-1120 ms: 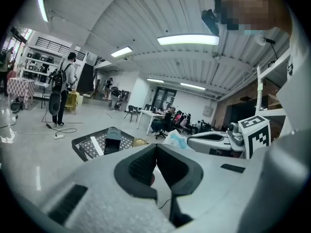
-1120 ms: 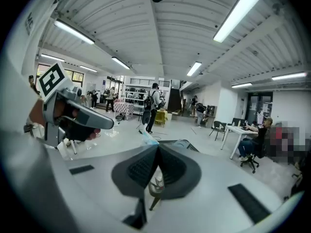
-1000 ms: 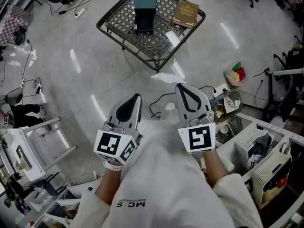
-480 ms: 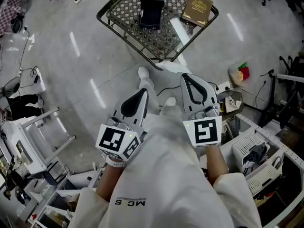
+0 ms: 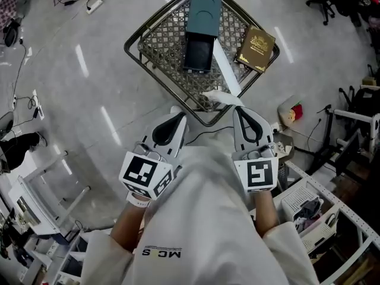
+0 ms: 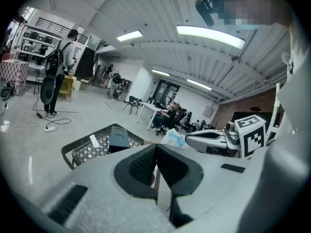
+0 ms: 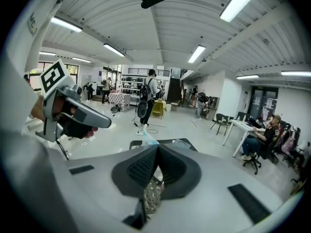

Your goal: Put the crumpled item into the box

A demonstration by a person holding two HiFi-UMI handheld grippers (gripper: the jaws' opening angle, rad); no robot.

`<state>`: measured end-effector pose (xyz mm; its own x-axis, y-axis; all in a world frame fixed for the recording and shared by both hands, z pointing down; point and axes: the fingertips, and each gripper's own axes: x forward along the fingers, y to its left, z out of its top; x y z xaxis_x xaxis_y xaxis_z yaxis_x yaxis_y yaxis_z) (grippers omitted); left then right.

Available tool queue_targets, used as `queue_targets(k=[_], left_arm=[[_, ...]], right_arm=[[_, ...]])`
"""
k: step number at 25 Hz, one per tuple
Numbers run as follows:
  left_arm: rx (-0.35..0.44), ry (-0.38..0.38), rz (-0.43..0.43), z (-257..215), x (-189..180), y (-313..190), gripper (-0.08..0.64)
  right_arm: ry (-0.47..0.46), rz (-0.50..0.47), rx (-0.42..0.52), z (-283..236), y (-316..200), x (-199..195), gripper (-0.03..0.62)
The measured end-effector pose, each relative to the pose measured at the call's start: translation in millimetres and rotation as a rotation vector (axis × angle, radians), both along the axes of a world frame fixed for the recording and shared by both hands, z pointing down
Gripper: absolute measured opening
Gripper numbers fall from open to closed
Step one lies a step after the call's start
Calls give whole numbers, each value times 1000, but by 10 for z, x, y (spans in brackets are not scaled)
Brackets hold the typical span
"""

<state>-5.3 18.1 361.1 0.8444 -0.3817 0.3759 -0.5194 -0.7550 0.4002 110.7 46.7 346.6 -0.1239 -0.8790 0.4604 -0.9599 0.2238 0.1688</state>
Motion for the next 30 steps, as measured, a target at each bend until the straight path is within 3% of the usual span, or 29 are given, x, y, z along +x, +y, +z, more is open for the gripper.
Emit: queue_targets(k=[4, 12, 30], left_arm=[[-9, 1, -46, 29, -23, -337, 15], [-29, -24, -159, 55, 83, -626, 15], [-18, -83, -234, 254, 558, -711, 15]], right_arm=[[5, -24, -20, 21, -354, 1, 14], [-28, -161, -83, 371, -757, 54, 14], [-17, -288, -131, 1193, -1304, 273, 14]])
